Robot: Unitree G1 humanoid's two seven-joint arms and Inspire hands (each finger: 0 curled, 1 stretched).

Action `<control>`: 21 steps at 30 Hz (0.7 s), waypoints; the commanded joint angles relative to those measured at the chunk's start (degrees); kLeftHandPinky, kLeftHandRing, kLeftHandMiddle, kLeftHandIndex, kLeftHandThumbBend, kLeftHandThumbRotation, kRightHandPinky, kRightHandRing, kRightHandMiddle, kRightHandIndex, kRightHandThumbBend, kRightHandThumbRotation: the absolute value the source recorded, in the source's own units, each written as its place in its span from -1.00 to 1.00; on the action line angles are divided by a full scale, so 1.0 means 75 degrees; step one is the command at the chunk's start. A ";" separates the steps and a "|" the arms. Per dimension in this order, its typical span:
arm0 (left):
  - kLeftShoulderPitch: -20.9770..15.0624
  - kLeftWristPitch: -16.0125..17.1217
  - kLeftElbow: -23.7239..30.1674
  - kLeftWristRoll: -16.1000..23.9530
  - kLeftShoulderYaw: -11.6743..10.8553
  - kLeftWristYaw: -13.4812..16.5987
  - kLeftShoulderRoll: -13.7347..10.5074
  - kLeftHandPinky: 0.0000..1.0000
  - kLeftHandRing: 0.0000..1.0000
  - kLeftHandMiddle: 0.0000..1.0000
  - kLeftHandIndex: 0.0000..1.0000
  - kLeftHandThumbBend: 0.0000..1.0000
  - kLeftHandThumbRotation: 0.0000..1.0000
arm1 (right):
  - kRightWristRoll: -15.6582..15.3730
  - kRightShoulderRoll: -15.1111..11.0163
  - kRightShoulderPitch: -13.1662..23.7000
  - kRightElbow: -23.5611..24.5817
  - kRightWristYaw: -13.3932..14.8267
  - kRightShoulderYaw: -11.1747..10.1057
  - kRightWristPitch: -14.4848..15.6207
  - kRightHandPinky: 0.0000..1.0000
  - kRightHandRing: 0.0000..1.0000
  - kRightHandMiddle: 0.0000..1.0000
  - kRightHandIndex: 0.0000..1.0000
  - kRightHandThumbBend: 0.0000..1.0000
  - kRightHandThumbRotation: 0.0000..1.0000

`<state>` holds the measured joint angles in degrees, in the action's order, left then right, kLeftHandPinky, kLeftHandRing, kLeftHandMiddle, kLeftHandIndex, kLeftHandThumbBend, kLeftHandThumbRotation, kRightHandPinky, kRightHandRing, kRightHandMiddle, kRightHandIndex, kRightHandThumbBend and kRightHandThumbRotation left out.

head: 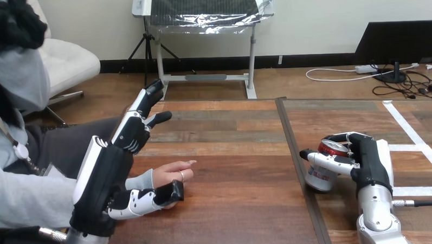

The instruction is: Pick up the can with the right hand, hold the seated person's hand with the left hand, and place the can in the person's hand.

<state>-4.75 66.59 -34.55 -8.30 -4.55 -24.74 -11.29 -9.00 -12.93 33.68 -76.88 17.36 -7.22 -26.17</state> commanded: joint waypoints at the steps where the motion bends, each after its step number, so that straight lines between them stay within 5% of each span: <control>1: -0.0414 -0.0100 0.0033 0.0309 -0.0187 0.0328 -0.0156 0.71 0.91 0.97 0.90 1.00 0.05 | 0.0032 0.0006 0.0831 0.0270 0.0120 -0.0010 -0.0338 -0.28 -0.19 -0.05 -0.01 0.70 -1.00; 21: -0.0379 -0.0479 0.0081 0.1670 -0.0372 0.1457 -0.0537 0.73 0.91 0.95 0.91 1.00 -0.04 | -0.0056 -0.0008 0.0996 0.0556 0.0153 0.0142 -0.0839 -0.27 -0.18 -0.04 0.01 0.61 -1.00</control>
<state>-4.73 63.68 -34.58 2.97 -6.38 -16.07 -13.94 -9.26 -12.92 33.85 -76.63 17.69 -6.70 -28.97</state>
